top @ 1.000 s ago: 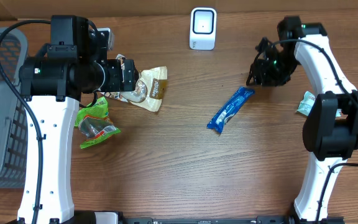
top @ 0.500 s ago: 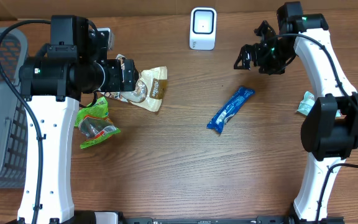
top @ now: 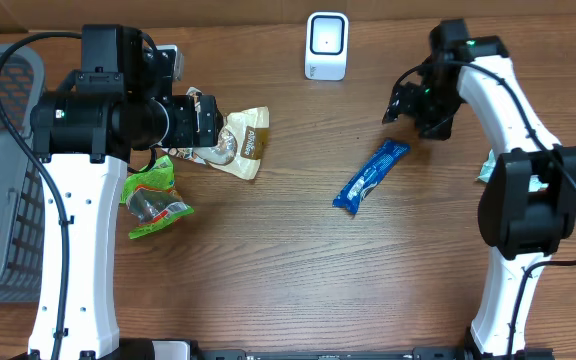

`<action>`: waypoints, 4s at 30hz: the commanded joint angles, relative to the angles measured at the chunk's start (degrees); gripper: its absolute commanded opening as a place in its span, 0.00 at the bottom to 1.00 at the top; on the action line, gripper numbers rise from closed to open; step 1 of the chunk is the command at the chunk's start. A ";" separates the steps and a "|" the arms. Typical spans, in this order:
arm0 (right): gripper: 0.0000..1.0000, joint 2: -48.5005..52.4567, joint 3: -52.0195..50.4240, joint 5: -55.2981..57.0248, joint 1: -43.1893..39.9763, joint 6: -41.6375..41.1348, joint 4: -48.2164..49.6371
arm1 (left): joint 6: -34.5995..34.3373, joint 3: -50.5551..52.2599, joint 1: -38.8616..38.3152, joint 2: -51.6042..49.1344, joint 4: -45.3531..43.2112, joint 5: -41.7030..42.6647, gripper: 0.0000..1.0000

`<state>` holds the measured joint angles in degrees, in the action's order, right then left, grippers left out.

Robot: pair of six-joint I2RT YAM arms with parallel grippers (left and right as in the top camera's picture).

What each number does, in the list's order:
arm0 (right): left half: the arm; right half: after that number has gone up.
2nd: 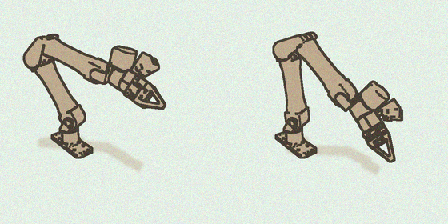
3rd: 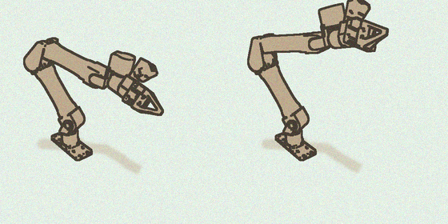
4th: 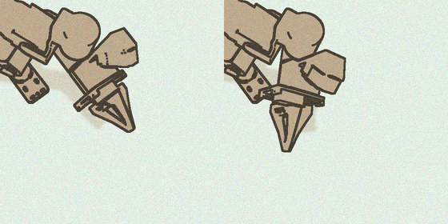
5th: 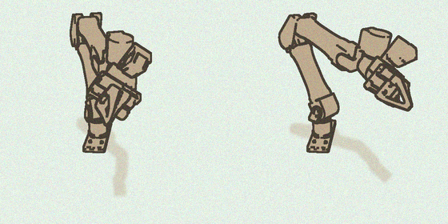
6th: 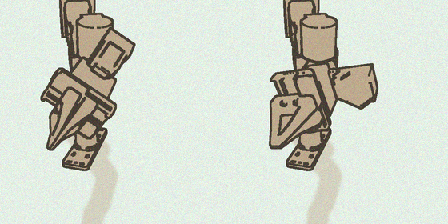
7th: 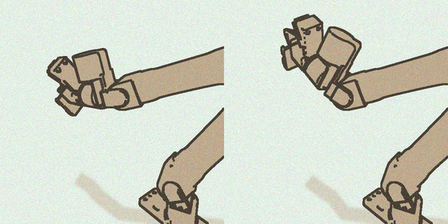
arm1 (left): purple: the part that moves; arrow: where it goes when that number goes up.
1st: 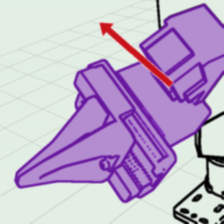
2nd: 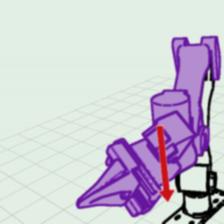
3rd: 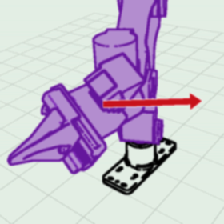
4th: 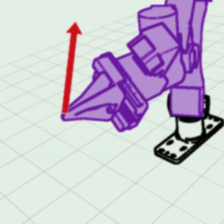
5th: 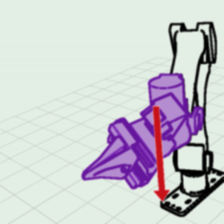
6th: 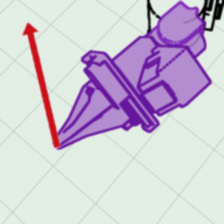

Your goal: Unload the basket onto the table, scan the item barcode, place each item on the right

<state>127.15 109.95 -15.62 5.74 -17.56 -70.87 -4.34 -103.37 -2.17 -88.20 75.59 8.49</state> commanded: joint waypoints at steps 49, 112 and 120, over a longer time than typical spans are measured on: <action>0.79 0.13 -17.53 -1.44 15.85 3.04 6.40 | -0.59 0.13 0.00 -0.24 0.02 -0.09 1.00; 0.09 0.90 -19.89 -14.38 2.60 13.07 16.87 | -0.59 0.13 0.00 -0.24 0.02 -0.09 1.00; 0.56 -2.40 -9.70 -13.35 1.95 23.89 9.25 | -0.59 0.13 0.00 -0.24 0.02 -0.09 1.00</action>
<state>127.15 93.49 -30.24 7.84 -0.16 -60.27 -4.32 -103.37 -2.17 -88.20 75.61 8.49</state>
